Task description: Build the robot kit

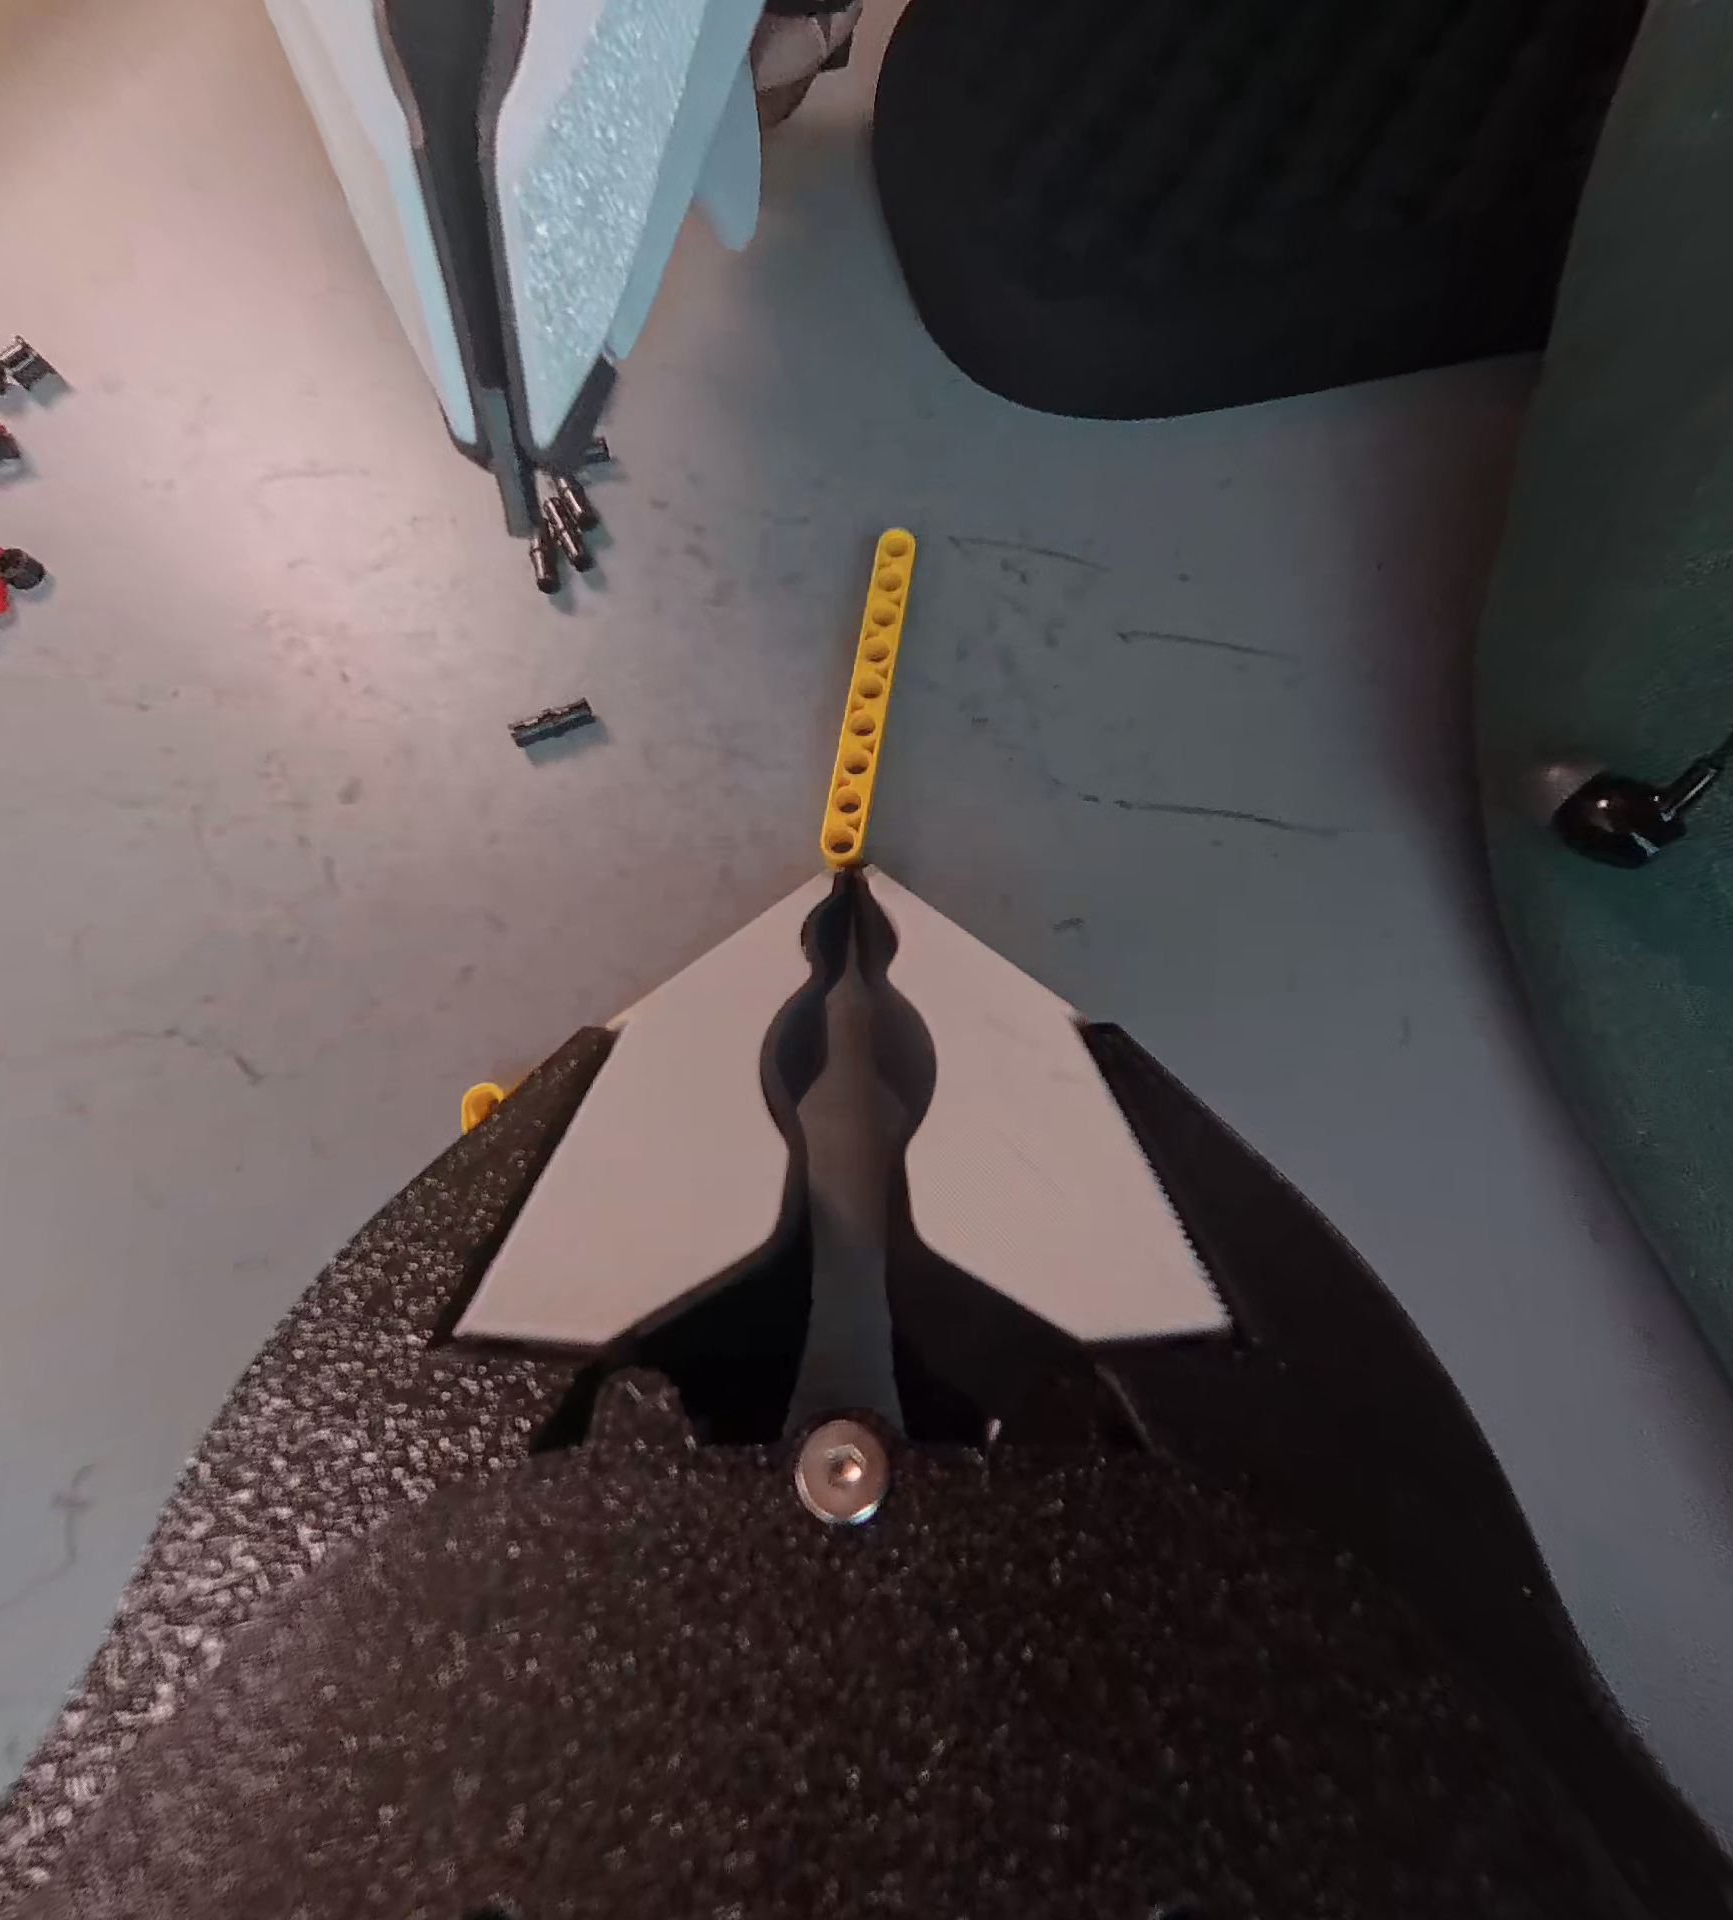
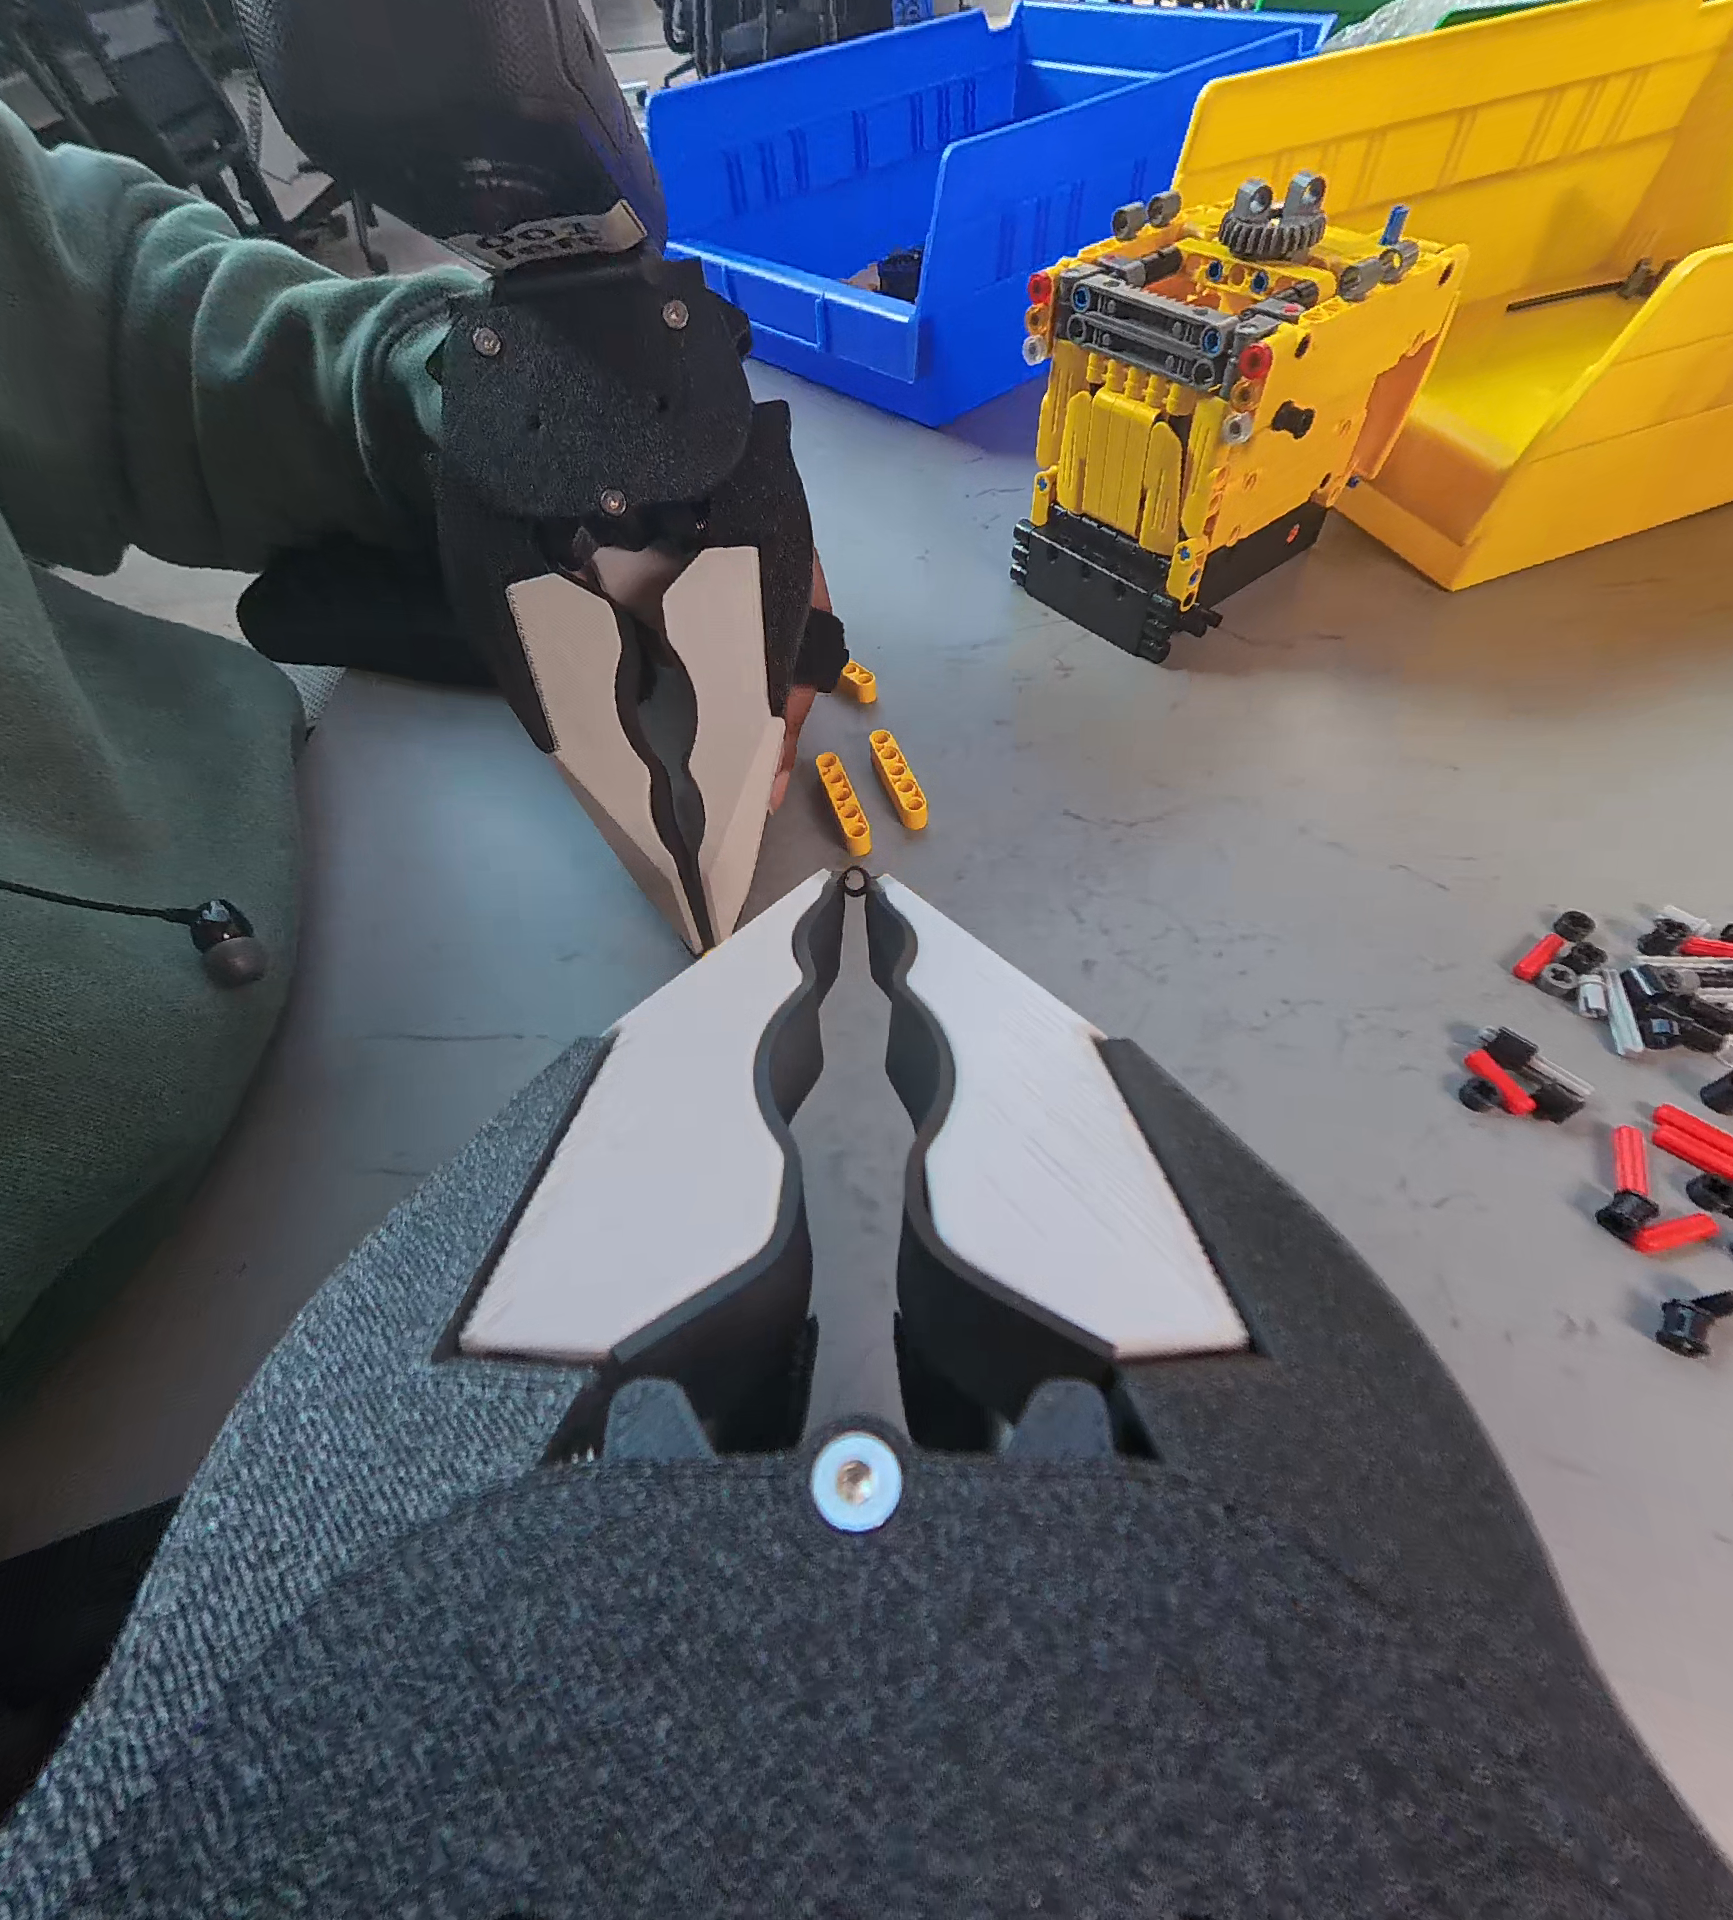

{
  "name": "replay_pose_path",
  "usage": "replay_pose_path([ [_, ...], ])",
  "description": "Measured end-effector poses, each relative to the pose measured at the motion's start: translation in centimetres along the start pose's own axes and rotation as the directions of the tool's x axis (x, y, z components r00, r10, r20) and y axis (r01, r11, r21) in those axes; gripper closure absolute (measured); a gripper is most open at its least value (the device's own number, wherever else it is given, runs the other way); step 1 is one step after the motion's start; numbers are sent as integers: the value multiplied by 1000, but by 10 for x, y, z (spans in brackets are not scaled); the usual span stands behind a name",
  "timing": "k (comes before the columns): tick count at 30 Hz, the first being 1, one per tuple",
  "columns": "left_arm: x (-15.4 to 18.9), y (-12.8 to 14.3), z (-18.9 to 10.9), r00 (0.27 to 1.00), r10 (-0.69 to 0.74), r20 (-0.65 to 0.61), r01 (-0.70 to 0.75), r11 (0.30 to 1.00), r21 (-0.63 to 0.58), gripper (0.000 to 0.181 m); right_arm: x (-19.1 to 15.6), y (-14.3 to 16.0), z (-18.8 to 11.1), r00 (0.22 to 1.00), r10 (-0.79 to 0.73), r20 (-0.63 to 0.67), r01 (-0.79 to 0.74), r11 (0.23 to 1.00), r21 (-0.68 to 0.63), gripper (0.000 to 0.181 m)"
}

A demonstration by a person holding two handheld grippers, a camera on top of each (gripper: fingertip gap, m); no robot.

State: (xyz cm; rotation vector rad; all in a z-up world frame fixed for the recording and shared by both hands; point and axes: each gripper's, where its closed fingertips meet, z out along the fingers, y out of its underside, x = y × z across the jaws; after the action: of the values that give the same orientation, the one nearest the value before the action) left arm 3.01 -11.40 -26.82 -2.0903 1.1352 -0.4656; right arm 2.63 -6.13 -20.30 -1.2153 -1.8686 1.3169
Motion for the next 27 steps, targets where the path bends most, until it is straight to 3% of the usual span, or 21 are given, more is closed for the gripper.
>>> replay_pose_path([
  [6, 1, -3, 2, 1000, -11, -1, 11, 1000, 6, 181, -5, -1, -1, 1000, -1, 22, 1, 1000, -11, 178],
  [9, 1, -3, -3, 1000, -12, -15, 12, 1000, 24, 169, -21, -1, -1, 997, -40, 61, 43, 997, -57, 178],
  [15, 0, -7, -7, 999, -8, -39, 11, 998, 63, 161, -66, 33, -1, 981, -107, 164, 150, 949, -277, 178],
  [23, -2, -9, 10, 1000, 26, 6, -26, 1000, 4, 174, -43, 65, -7, 992, -98, 80, 124, 883, -453, 178],
  [27, -2, -12, 12, 998, 4, 56, -4, 1000, 2, 175, -39, 50, -5, 994, -75, 74, 99, 900, -424, 178],
])
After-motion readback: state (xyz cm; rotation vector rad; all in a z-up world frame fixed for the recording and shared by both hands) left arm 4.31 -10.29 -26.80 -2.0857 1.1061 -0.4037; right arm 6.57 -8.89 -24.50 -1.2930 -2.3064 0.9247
